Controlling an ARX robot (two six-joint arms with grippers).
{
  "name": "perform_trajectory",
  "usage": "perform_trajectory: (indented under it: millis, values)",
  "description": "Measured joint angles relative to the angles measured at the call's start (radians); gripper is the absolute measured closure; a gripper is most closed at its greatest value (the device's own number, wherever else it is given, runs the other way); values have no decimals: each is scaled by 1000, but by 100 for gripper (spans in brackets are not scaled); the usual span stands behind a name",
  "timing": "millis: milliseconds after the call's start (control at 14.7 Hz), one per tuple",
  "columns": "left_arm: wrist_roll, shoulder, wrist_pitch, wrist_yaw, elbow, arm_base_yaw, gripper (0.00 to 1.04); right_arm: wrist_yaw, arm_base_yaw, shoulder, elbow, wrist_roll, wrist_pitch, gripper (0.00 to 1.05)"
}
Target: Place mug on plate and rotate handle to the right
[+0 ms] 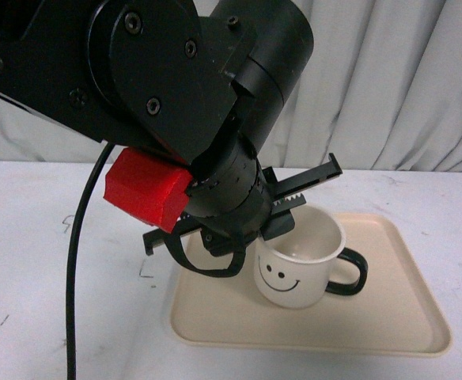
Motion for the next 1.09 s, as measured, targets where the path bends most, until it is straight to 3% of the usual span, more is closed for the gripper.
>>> perform_trajectory:
  millis: [409,477,817,953,1022,1090]
  values:
    - [-40,9,24,-1,-32,-35,102,0,0,0,0,0,0,6]
    - [-39,9,18,8,-32,-43,95,0,0,0,0,0,0,6]
    - [81,-122,46,76,-79,-45,37,0,0,0,0,0,0,6]
    - [239,-309,270,125,-194,-17,15,0,0,0,0,0,0,6]
    - [401,-434,453,61,-278,14,5,0,0,0,0,0,0,6]
    - [554,-515,701,-165,-369,27,17,-1,0,0,0,0,0,6]
